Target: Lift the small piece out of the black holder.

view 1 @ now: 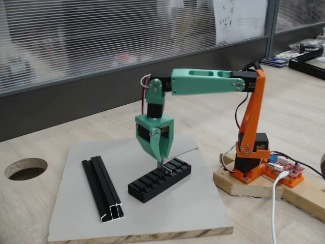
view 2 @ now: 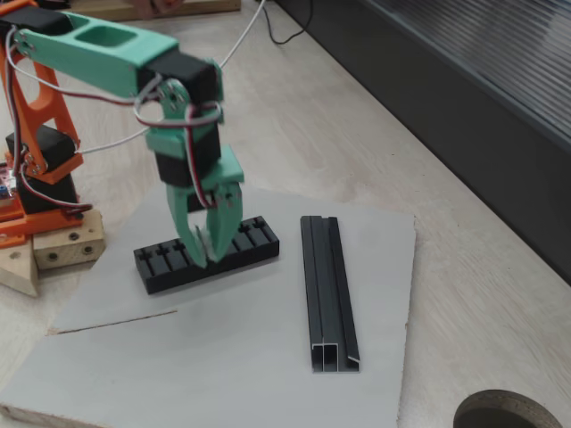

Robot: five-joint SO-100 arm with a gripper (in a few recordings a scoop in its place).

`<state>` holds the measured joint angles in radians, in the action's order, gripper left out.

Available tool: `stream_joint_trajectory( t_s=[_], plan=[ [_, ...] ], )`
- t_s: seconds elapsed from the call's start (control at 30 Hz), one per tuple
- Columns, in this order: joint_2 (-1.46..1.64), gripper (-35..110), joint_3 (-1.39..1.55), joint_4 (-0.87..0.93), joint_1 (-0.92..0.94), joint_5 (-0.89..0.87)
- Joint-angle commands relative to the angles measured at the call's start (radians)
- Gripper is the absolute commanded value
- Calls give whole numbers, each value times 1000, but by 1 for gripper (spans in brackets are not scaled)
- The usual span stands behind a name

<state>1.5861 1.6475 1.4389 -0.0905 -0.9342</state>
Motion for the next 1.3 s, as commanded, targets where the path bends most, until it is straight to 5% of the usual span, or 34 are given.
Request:
stream_joint_trajectory(
  t_s=[0.0,1.27],
  plan=[
    [69,2,-8,8,-14,5],
    [531,2,-9,5,-12,6]
  ],
)
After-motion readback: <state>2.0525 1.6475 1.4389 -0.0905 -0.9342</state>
